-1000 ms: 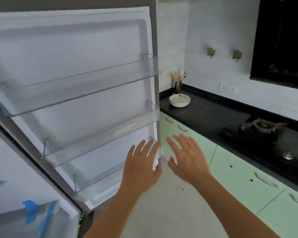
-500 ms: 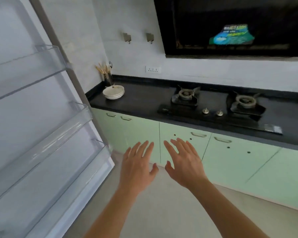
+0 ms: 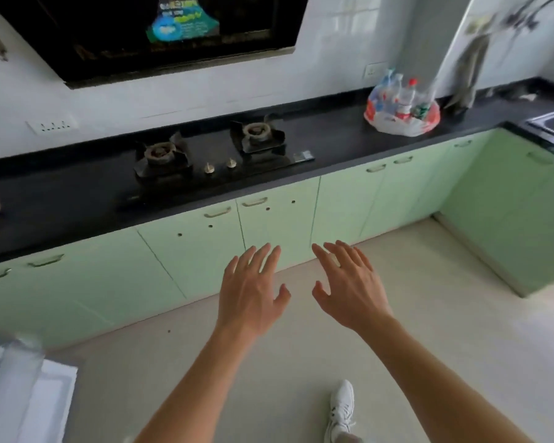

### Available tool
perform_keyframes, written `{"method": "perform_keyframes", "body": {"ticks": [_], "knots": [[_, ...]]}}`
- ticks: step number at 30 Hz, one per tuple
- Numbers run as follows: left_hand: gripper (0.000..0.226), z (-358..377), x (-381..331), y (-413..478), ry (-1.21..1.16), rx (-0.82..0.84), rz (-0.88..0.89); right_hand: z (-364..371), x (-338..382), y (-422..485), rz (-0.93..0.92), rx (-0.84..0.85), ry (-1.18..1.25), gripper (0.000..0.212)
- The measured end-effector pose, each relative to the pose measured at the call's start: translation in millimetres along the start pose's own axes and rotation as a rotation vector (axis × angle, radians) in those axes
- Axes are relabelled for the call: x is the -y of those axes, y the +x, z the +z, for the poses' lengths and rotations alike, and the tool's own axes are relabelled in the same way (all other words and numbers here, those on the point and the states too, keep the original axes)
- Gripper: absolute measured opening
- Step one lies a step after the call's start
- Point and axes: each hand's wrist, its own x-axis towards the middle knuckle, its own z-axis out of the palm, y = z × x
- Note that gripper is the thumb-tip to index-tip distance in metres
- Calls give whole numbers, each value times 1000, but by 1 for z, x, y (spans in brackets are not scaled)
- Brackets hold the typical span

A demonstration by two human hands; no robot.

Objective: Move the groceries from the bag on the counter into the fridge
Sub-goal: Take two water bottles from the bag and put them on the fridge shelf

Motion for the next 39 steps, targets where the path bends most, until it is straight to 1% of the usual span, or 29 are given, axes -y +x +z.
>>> {"method": "perform_keyframes", "body": {"ticks": [4, 8, 16, 24, 29, 33, 39], "knots": [[66, 9, -51, 24, -31, 7, 151, -16, -46, -29, 148, -17, -49, 67], [66, 18, -99, 46, -58, 16, 257, -28, -87, -49, 266, -46, -73, 66], [67, 48, -184, 110, -35, 55, 405, -29, -179, -47, 400, -73, -53, 65], [67, 76, -285, 208, -14, 83, 458, -38, -306, -9, 466, -76, -33, 64], [66, 91, -340, 261, -7, 83, 453, -42, -375, 15, 457, -63, -39, 65], [66, 103, -366, 291, -10, 105, 453, -38, -416, 33, 472, -48, -25, 65], [67, 123, -382, 339, 7, 125, 453, -31, -457, 71, 469, -48, -7, 64]]}}
